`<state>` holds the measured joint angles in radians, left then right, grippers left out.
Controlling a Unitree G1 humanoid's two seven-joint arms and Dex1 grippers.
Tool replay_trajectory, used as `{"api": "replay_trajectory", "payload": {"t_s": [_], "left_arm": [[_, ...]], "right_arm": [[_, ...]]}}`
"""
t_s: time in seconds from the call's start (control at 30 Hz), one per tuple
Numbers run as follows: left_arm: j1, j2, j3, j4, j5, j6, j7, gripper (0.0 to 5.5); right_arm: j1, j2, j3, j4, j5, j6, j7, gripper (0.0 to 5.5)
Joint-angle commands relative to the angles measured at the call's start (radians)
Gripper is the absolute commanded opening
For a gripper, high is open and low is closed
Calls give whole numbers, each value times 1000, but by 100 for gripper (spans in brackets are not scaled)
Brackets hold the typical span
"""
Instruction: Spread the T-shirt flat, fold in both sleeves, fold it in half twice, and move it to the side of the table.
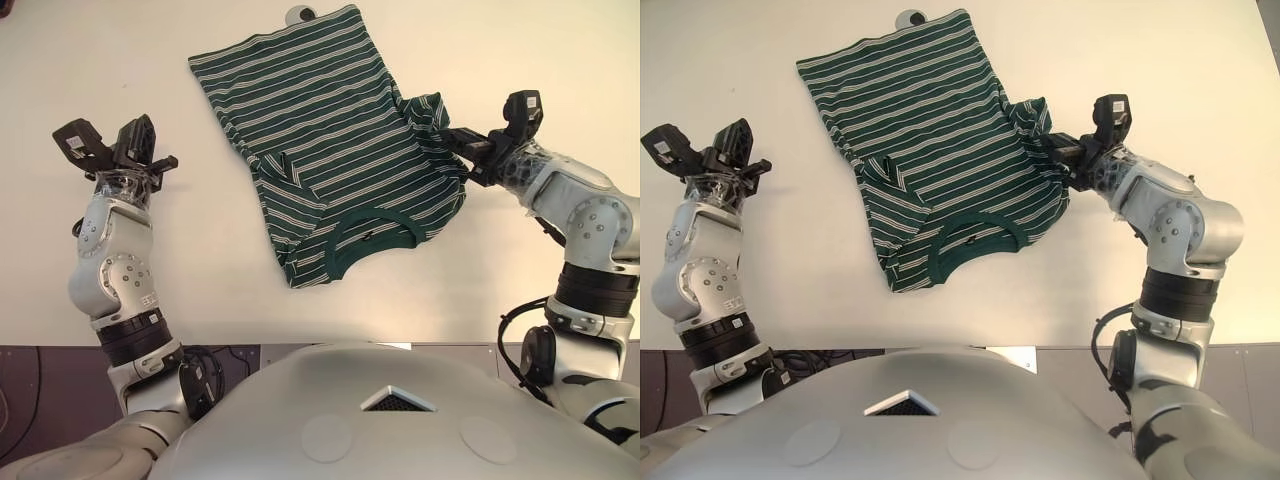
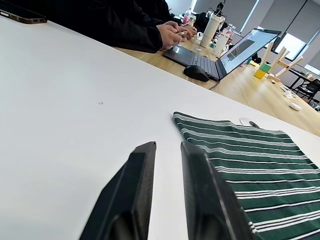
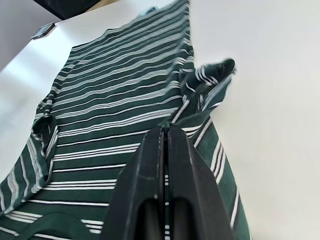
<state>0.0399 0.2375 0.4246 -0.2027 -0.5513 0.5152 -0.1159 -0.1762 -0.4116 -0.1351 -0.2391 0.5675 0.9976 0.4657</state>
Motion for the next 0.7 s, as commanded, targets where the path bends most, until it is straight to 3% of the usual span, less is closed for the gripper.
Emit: {"api": "replay_trajectory", "payload": {"t_s": [0.03,0.13,0.37,0.53,0.7], "left_arm": [[-2,3,-12,-14,11,0,1,88],[3,5,-11,-21,13,-1,4,88],[-7,6,-17,-22,15,7,4,88],[-3,4,-21,-30,18,10,5,88],[-1,15,-29,-31,17,21,-5,88]], "right_arm": [[18,-51,131,-88,-73,-82,43,3],[27,-75,218,-104,-117,-78,54,3],[1,-43,262,-73,-146,-77,56,3],[10,-55,275,-105,-120,-55,99,89],[-8,-53,222,-166,-47,-3,134,89]]}}
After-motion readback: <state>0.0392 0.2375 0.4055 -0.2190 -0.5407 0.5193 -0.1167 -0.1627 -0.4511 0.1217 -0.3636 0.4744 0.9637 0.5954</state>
